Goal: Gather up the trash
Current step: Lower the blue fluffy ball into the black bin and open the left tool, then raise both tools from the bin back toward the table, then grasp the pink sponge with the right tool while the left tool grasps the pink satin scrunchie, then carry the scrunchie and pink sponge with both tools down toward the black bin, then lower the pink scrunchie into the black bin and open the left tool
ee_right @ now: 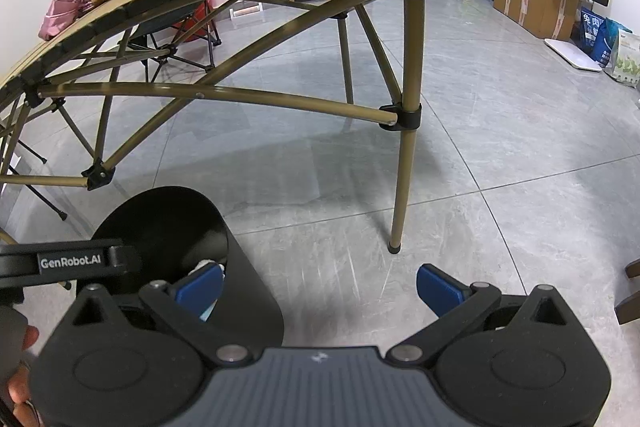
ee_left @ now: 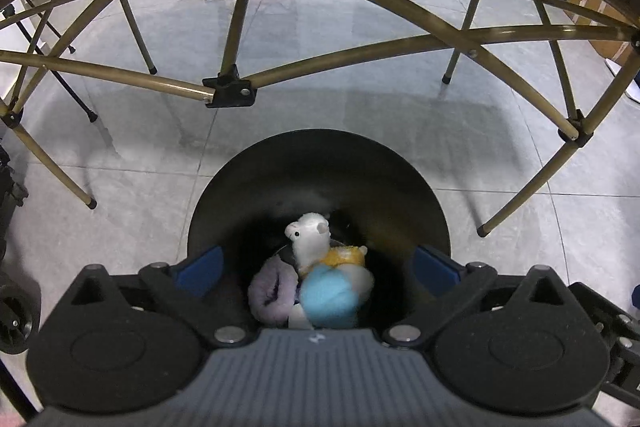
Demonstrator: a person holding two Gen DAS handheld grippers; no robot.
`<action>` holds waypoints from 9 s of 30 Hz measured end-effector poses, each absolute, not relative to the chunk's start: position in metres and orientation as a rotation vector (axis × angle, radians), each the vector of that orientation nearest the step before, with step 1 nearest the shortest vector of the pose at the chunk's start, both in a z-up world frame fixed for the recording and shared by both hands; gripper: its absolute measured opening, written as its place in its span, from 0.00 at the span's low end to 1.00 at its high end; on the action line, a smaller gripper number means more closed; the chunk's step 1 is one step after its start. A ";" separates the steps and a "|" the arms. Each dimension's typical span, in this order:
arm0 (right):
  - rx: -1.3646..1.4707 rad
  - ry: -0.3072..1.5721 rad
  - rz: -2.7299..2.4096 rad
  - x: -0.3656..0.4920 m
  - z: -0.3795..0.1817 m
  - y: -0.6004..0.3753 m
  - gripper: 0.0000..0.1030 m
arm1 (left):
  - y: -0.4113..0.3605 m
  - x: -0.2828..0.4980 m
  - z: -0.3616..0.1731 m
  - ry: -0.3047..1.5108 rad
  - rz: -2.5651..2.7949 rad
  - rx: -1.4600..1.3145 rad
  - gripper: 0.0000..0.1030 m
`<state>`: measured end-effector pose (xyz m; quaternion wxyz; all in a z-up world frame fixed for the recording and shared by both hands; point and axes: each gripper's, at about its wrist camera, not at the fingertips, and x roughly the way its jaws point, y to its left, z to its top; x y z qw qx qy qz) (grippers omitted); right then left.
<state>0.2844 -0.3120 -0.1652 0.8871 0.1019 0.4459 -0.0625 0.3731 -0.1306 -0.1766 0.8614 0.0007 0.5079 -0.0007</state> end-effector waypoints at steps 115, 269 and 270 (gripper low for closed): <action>0.070 0.582 0.249 0.611 0.008 -0.239 0.98 | -0.017 0.594 0.011 0.692 0.027 -0.093 1.00; 0.087 1.129 0.050 0.263 -0.205 -0.244 0.98 | -0.049 0.310 -0.151 1.077 0.001 -0.009 0.34; 0.092 1.126 0.043 0.265 -0.205 -0.247 0.98 | -0.052 0.313 -0.151 1.078 -0.001 -0.009 0.34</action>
